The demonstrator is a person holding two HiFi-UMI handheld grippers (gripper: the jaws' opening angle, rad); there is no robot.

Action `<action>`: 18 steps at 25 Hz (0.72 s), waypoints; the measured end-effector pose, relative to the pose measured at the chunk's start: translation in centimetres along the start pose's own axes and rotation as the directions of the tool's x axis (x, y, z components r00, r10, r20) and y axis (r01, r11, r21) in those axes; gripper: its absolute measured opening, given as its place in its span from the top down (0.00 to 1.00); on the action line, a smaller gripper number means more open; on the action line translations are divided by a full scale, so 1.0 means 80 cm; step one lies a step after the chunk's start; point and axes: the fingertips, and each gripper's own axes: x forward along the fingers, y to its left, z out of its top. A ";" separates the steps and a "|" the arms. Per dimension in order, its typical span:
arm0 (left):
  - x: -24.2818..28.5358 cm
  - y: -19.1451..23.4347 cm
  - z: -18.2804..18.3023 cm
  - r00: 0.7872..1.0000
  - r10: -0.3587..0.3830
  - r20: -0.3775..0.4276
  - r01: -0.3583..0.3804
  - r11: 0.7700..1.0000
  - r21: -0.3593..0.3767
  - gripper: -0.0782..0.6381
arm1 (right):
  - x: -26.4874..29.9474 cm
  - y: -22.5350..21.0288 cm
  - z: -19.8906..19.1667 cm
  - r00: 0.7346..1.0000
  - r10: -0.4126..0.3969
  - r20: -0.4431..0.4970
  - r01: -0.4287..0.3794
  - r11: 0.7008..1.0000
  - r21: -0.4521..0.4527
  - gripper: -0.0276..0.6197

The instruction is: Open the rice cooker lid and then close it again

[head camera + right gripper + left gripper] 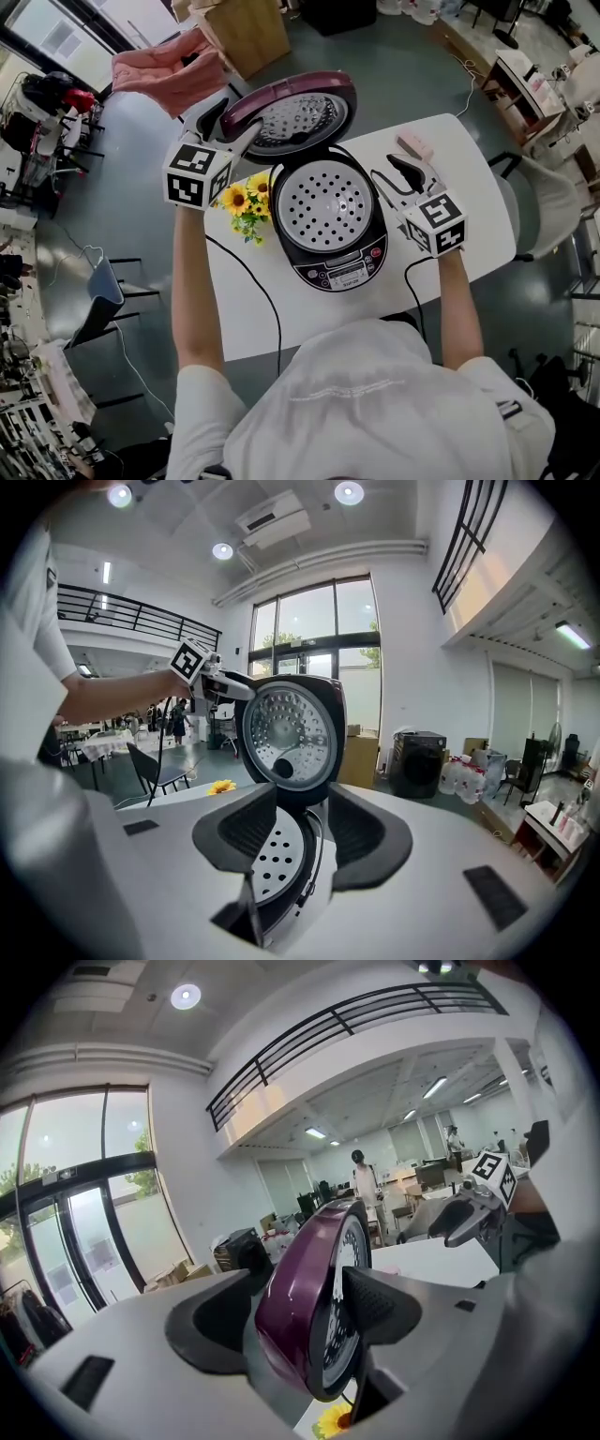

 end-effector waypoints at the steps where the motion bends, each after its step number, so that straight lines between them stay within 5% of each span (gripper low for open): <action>1: 0.003 -0.002 -0.003 1.000 -0.002 -0.009 0.002 1.000 0.004 0.44 | 0.000 -0.001 -0.002 1.000 -0.002 -0.001 0.002 1.000 0.005 0.70; 18: -0.001 -0.017 -0.018 0.998 0.032 -0.049 -0.028 0.997 0.071 0.57 | -0.011 0.013 -0.002 1.000 0.003 0.013 -0.003 1.000 0.025 0.70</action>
